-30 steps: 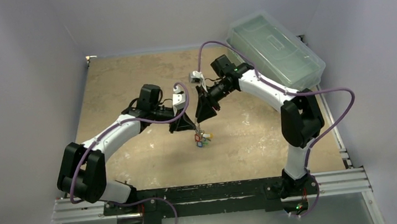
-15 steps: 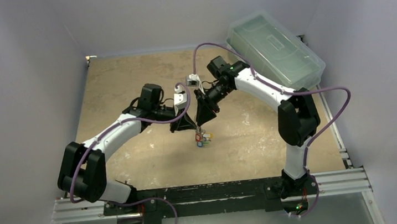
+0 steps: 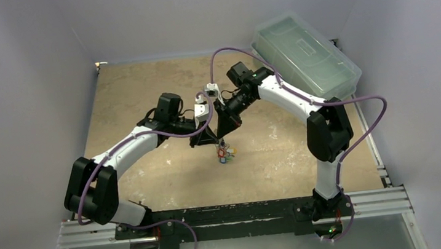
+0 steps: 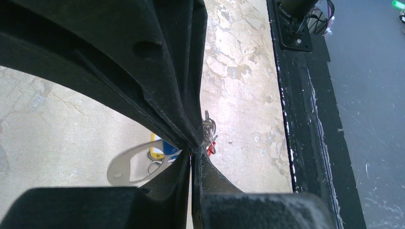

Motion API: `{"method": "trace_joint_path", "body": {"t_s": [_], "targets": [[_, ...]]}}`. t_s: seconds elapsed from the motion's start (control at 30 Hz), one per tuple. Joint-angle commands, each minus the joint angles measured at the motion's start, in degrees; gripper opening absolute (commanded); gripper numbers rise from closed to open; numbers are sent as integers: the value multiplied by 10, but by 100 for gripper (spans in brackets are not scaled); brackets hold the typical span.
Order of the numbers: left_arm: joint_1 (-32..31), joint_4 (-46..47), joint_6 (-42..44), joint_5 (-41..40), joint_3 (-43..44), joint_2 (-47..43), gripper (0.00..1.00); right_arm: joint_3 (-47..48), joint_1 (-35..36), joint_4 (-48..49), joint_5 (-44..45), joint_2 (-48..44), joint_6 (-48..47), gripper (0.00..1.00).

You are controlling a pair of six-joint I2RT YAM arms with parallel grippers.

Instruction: Remove the keys from the keyring

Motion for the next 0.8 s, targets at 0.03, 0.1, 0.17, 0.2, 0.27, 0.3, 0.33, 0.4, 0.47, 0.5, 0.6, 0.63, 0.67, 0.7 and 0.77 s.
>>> {"method": "trace_joint_path", "body": {"t_s": [0.03, 0.1, 0.17, 0.2, 0.27, 0.3, 0.33, 0.4, 0.47, 0.5, 0.6, 0.63, 0.67, 0.7, 0.77], "targets": [[-3, -11, 16, -3, 18, 5, 0, 26, 4, -21, 13, 10, -8, 4], [-3, -11, 12, -3, 21, 7, 0, 24, 5, -22, 20, 10, -12, 2], [-3, -14, 12, -3, 25, 10, 0, 22, 7, -23, 31, 10, -16, 8], [-3, -15, 12, -4, 26, 10, 0, 21, 8, -23, 37, 9, -17, 14], [-3, -17, 11, -4, 27, 11, 0, 19, 9, -24, 46, 8, -20, 17], [-3, -19, 13, -4, 27, 12, 0, 18, 10, -25, 46, 7, -21, 15], [-3, -20, 14, -5, 28, 12, 0, 18, 10, -26, 46, 6, -25, 11], [-3, -20, 13, -4, 29, 12, 0, 17, 10, -26, 47, 5, -26, 6], [-3, -19, 13, -3, 29, 12, 0, 17, 10, -26, 42, 4, -31, 1], [-3, -19, 14, -4, 28, 12, 0, 14, 10, -22, 40, 2, -31, 0], [-3, -26, 18, 0, 28, 11, 0, 7, 10, -7, 31, -6, -26, 0], [-3, -29, 20, 0, 29, 10, 0, 2, 9, 2, 29, -11, -20, 0], [-2, -36, 23, -4, 29, 9, 3, -7, 8, 19, 27, -18, -11, 0], [2, -40, 24, -7, 29, 8, 10, -16, 6, 37, 25, -26, -2, 0], [19, -44, 23, 5, 28, 6, 20, -39, 3, 79, 15, -42, 19, 0]]}}
